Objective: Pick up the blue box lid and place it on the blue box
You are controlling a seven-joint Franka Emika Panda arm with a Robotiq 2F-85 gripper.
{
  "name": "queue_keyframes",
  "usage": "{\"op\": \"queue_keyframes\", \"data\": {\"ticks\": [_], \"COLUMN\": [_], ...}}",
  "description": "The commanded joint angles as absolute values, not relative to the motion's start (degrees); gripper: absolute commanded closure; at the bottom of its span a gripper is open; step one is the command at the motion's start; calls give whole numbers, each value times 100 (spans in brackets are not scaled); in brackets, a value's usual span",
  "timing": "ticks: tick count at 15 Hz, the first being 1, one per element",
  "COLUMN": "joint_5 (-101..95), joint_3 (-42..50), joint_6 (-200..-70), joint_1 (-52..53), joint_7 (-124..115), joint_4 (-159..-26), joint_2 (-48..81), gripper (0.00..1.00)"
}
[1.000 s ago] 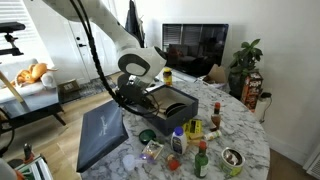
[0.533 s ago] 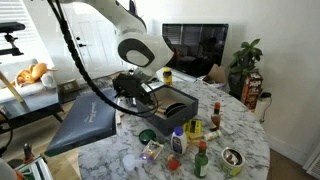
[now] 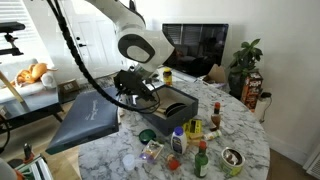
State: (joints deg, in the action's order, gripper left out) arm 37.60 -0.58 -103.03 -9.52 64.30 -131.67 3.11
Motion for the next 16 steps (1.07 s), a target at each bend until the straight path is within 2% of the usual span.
{"op": "queue_keyframes", "data": {"ticks": [1, 7, 16], "joint_5": [3039, 2043, 1112], "joint_3": [22, -287, -557], "joint_6": [-9840, -9252, -9044], "joint_1": [-666, -230, -51], "joint_7": [6367, 6486, 6365], "joint_4": [-12278, -10385, -7638], "joint_2": [603, 1559, 3271], "gripper": [99, 99, 99]}}
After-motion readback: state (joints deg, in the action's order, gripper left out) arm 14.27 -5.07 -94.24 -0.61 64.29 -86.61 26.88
